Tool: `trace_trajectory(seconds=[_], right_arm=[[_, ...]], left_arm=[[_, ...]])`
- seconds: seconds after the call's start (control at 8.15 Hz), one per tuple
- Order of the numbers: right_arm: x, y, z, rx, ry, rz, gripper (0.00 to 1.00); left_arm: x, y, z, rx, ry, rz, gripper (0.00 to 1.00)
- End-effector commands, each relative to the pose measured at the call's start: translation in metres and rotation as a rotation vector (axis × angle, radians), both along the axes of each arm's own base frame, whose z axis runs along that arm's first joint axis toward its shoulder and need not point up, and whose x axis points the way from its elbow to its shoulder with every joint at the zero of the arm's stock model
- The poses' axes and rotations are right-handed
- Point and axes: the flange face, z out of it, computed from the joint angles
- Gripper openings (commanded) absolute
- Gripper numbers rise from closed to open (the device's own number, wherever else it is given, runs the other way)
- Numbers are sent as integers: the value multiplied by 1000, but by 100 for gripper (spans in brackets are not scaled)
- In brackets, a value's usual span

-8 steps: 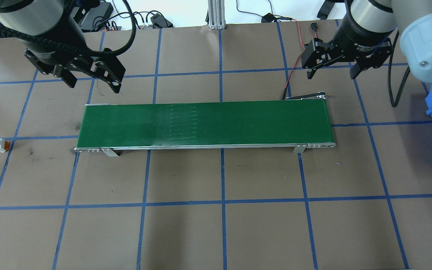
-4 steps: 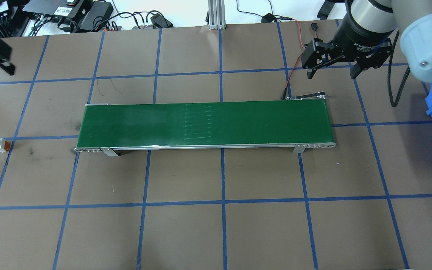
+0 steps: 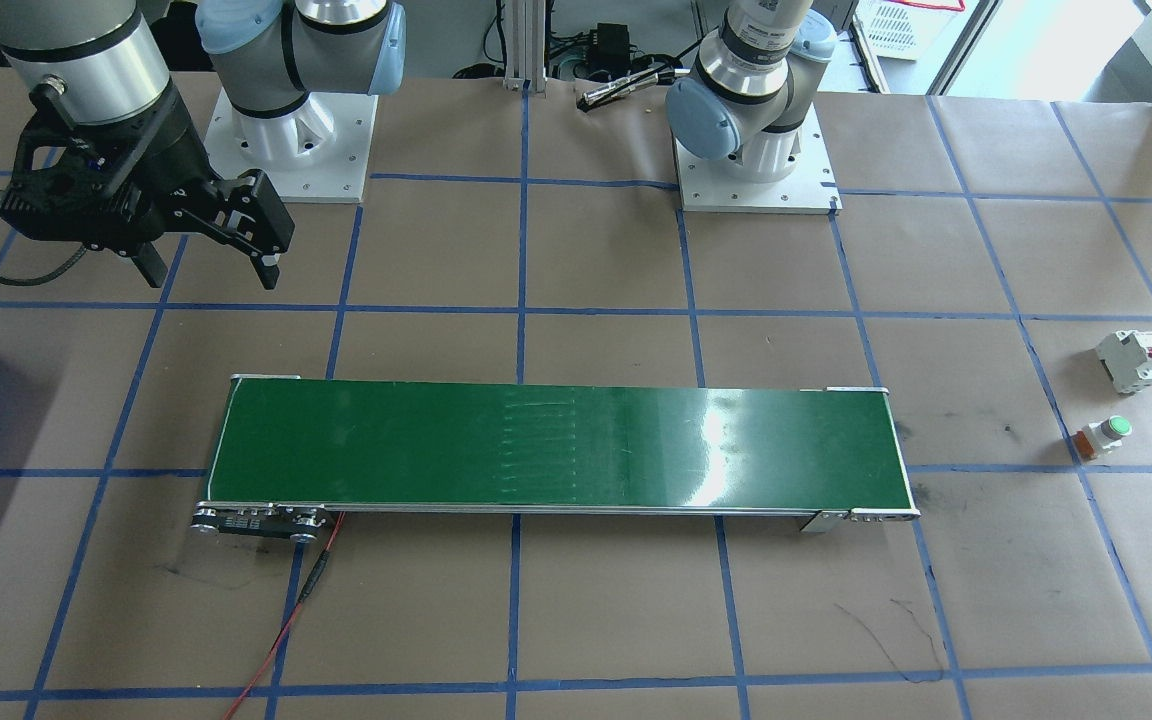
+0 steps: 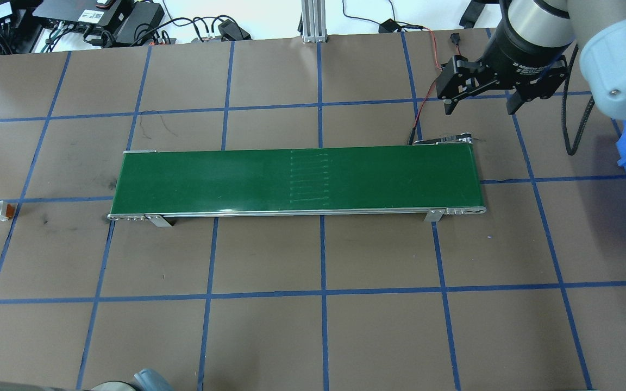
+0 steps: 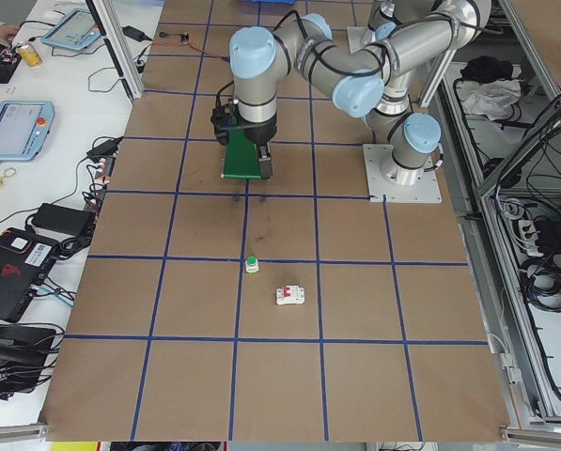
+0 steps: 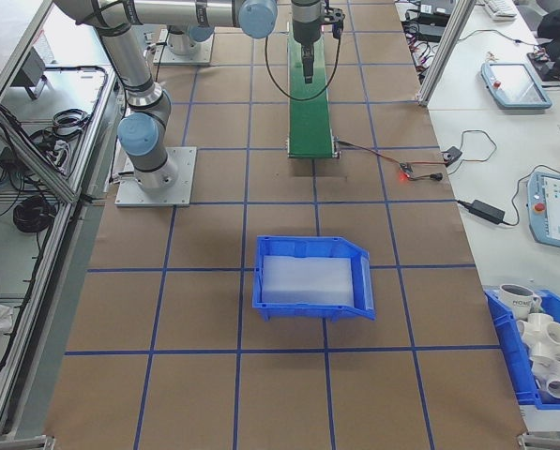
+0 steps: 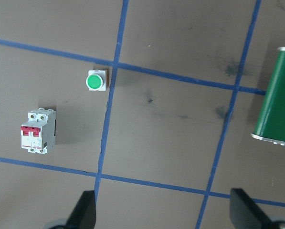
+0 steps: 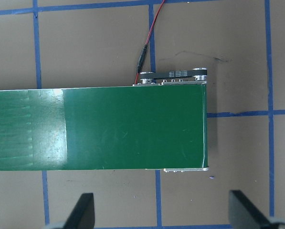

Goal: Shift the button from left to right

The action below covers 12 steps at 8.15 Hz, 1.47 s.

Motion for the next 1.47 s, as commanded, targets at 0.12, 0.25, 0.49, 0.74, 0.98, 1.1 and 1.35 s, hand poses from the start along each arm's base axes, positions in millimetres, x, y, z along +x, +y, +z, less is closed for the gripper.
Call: trace_trajectory(seconds=[0.12, 0.25, 0.49, 0.74, 0.98, 1.1, 1.35], right_arm=[[0, 0, 0, 0, -5, 1, 100], [1, 0, 0, 0, -5, 1, 100], [1, -1, -1, 1, -8, 1, 100], [0, -1, -1, 1, -5, 1, 100], [0, -1, -1, 1, -5, 1, 100], [0, -1, -1, 1, -5, 1, 100], [1, -1, -1, 1, -8, 1, 100]], left_arm=[[123, -15, -118, 7, 15, 21, 100], [127, -19, -125, -4, 1, 20, 100], [129, -28, -149, -2, 19, 26, 100], [130, -44, -178, -9, 11, 1, 100], [132, -57, -186, -46, -32, -2, 100], [118, -66, -188, -42, -28, -22, 100], [96, -57, -224, 4, 16, -4, 100]])
